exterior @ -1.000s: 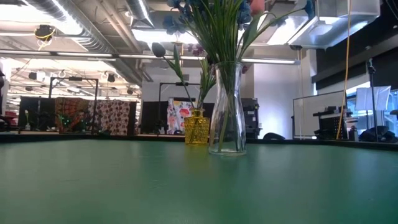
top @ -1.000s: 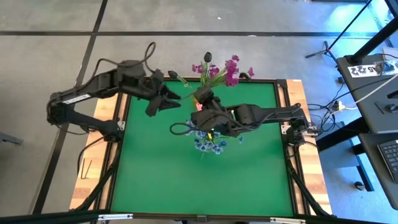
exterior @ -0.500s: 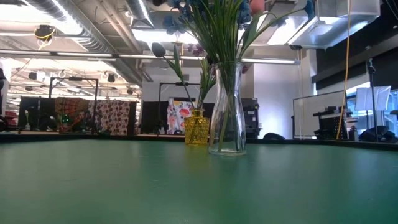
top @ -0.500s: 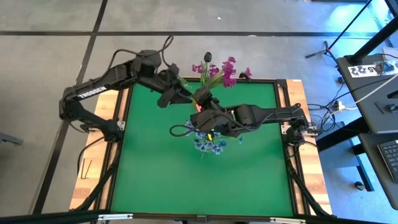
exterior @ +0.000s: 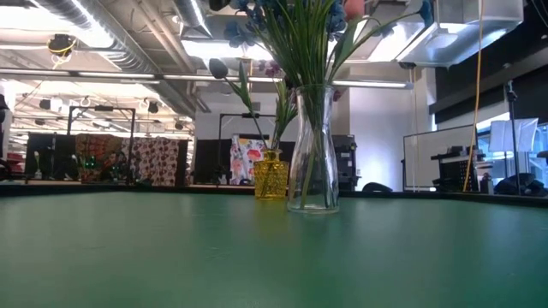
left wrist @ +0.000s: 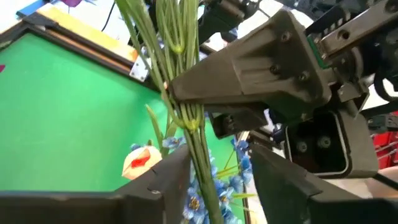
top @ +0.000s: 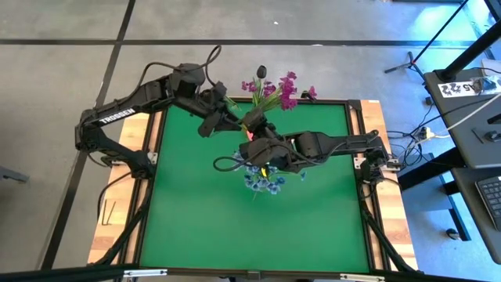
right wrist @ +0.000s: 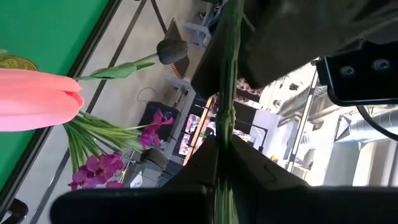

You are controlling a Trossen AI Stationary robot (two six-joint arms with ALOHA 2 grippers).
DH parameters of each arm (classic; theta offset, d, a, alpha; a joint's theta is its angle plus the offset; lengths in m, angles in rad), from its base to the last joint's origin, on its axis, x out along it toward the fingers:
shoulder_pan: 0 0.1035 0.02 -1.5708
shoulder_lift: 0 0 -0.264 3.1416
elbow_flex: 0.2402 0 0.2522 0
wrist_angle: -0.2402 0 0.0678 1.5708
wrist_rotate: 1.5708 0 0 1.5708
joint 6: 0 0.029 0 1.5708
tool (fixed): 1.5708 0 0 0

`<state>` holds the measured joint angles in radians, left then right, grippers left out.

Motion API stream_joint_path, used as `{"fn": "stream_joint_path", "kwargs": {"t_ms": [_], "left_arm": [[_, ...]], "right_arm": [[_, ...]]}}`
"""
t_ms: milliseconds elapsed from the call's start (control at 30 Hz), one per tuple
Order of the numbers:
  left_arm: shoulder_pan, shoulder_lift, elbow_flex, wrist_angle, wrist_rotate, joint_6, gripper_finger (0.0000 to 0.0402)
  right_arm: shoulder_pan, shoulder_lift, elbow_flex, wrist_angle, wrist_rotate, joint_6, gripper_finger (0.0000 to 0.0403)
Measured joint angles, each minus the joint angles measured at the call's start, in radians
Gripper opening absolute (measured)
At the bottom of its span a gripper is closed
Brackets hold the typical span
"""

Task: Sort flowers into vase by color
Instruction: Put the violet flowers in the yellow vase

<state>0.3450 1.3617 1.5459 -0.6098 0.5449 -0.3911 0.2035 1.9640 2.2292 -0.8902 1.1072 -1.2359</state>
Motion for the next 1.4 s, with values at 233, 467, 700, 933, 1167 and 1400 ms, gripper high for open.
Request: {"fn": "stream_joint_path", "kwargs": {"t_ms": [233,467,700,933,1167,1400], "left_arm": [[0.0,0.0,0.0,-0.029,-0.02,0.027,0.0094],[0.0,0.0,0.0,-0.032,-0.042,0.027,0.0025],[0.0,0.0,0.0,-0.032,-0.065,0.052,0.0011],[-0.001,0.0,0.0,-0.026,-0.087,0.061,0.0011],[0.009,0.0,0.0,-0.023,-0.097,0.076,0.001],[0.064,-0.018,0.012,-0.022,-0.121,0.09,0.001]], "right_arm": [[0.0,0.0,0.0,-0.001,0.0,0.0,0.0026],[0.0,-0.001,0.0,0.0,0.005,0.0,0.0026],[0.0,-0.001,0.001,0.0,0.007,0.027,0.0026],[0.015,-0.001,0.001,0.006,0.037,0.038,0.0054],[0.064,-0.003,0.001,0.009,0.085,0.027,0.0163],[0.119,-0.016,0.07,0.028,0.117,0.061,0.0231]]}}
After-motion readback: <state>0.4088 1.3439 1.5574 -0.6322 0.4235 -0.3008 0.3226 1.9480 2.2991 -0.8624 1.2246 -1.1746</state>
